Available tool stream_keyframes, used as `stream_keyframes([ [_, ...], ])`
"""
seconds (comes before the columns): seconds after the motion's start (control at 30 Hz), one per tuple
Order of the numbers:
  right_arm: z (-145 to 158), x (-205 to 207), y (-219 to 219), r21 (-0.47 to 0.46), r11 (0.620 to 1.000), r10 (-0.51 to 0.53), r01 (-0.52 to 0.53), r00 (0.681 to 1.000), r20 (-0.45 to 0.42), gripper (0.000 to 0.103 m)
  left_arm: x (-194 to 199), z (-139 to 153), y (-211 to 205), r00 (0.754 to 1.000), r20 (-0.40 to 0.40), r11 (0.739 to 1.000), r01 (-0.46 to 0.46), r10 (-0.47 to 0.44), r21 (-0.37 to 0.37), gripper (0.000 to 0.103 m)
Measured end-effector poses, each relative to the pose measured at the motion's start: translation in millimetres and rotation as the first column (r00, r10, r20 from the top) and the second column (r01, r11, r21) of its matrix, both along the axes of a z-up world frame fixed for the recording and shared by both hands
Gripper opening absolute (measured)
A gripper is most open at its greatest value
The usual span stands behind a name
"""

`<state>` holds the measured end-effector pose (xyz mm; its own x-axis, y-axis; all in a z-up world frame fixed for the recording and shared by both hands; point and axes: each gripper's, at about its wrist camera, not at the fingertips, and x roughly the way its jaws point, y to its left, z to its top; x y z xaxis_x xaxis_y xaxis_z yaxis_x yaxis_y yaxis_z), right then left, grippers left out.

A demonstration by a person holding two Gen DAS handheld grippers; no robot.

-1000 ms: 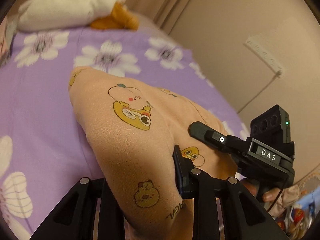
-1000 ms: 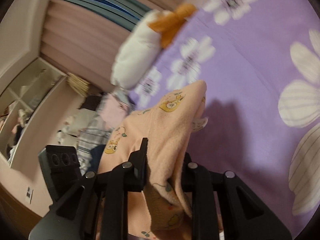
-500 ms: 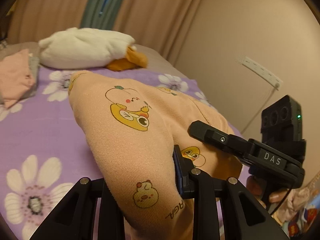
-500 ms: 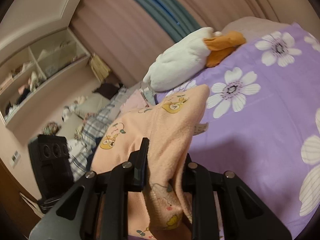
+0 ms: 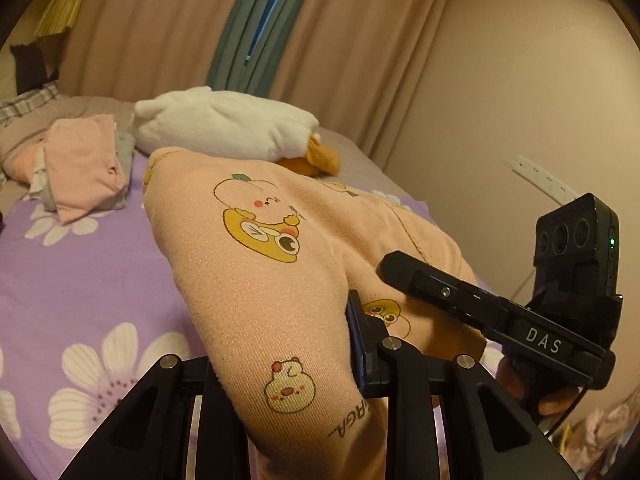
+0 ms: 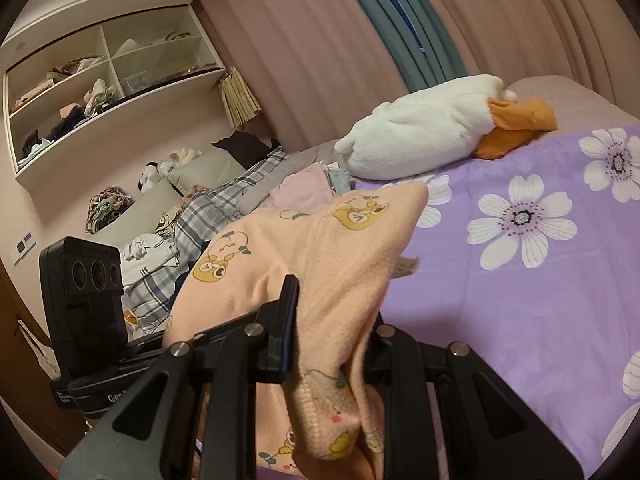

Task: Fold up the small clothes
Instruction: 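Fold the held shirt end over the rest with the right gripper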

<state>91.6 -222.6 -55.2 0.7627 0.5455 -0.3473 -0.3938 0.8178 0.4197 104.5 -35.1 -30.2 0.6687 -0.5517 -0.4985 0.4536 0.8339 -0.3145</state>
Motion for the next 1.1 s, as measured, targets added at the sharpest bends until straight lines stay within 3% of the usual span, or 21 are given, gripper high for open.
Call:
stream_keyframes([
  [0.3, -4.1, 12.8, -0.1, 0.041, 0.999, 0.012, -0.012, 1.0, -0.007, 0.022, 12.1, 0.2, -3.2, 1.0, 0.024, 0.995, -0.002, 0.0, 0.1, 0.026],
  [0.5, -8.5, 18.9, 4.6, 0.035, 0.999, 0.004, -0.003, 1.0, -0.028, 0.022, 18.3, -7.6, 4.1, 1.0, 0.0, 0.998, -0.009, 0.009, 0.066, 0.026],
  [0.63, -15.3, 26.1, 7.5, 0.037, 0.999, 0.011, -0.01, 0.999, -0.032, 0.022, 21.0, -12.1, 1.0, 0.999, 0.024, 0.993, -0.024, 0.022, 0.113, 0.026],
  [0.77, -21.8, 30.6, 9.3, 0.008, 1.0, -0.022, 0.022, 1.0, -0.021, 0.022, 35.4, -25.1, 0.8, 1.0, 0.009, 0.995, -0.002, 0.001, 0.099, 0.026],
  [0.93, -42.3, 50.1, 2.7, 0.01, 0.999, -0.052, 0.053, 0.995, -0.082, 0.022, 62.2, -51.4, 3.6, 0.997, -0.08, 0.998, 0.026, -0.02, 0.064, 0.026],
  [1.1, -84.3, 79.7, -4.0, 0.043, 0.998, -0.038, 0.048, 0.976, -0.216, 0.022, 84.3, -89.8, 0.2, 0.983, -0.181, 0.992, 0.038, -0.015, 0.123, 0.026],
])
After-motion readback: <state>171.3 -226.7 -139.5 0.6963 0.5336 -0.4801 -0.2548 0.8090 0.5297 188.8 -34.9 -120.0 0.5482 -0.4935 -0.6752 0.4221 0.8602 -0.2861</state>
